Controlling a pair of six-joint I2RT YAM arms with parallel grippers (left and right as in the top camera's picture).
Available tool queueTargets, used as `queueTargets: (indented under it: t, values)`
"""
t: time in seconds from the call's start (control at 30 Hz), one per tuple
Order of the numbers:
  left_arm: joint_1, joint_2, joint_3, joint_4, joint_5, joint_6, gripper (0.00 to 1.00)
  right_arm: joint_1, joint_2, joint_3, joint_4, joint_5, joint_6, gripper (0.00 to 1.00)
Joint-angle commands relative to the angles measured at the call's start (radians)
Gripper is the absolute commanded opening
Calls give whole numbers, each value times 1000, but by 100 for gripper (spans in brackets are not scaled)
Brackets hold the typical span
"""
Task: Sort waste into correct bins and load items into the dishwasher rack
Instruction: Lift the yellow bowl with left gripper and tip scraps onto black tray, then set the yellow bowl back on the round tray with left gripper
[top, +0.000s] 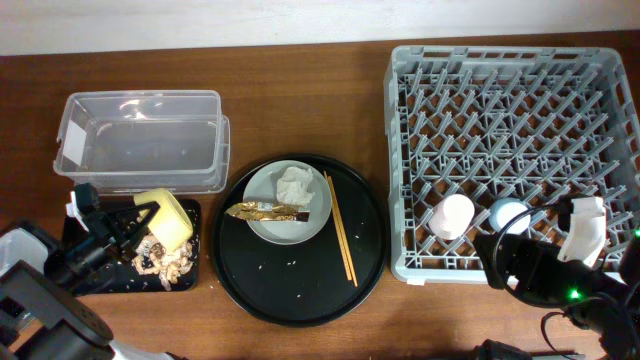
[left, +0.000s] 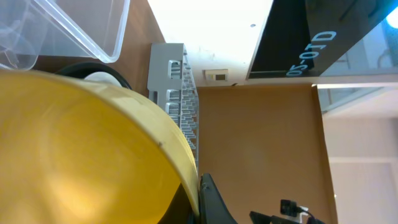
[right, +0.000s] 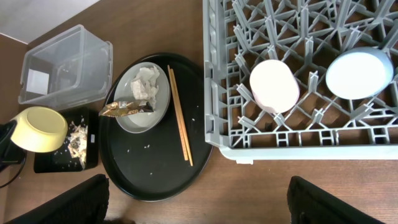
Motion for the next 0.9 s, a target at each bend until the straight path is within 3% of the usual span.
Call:
queueTargets:
  t: [0.0,0.03,0.1,0.13,0.17,0.27,0.37,0.43,0.47,0.57,0.63,0.73,0.87]
  values:
    - [5,-5,18,-47,-5,90,0,-1,1,6,-1,-6,-3,91]
    - [8,-6,23,-6,-6,127,0,-1,1,6,-1,-6,-3,91]
    - [10,-5,25,-25,-40,7,0,-1,1,6,-1,-6,-3,91]
    - [9,-15,27,-55,3,152,0,-1,1,6,-1,-6,-3,91]
    - [9,-16,37,-42,-1,160,0,-1,1,6,0,-6,-3,91]
    - [-29,-43,89,-135,-143,134,0,-1,1,6,-5,-6,-3,91]
    - [-138,-156,109,-129,-250,52,0,-1,1,6,-5,-6,-3,91]
    - [-240,-258,111,-71,-314,-91,0,-1,1,6,-4,-6,-3,91]
    - [-301,-308,111,-6,-388,-222,0,-1,1,6,-4,-6,-3,91]
    - [-524,-431,110,149,-706,-611,0,-1,1,6,-4,-6,-3,92]
    - [-682,-486,109,201,-867,-775,0,-1,1,6,-4,-6,-3,92]
    - [-1077,-526,80,298,-1237,-1149,0,-1,1,6,-4,-6,-3,92]
    - [-1436,-502,-61,464,-1440,-1413,0,-1,1,6,-4,-6,-3,91]
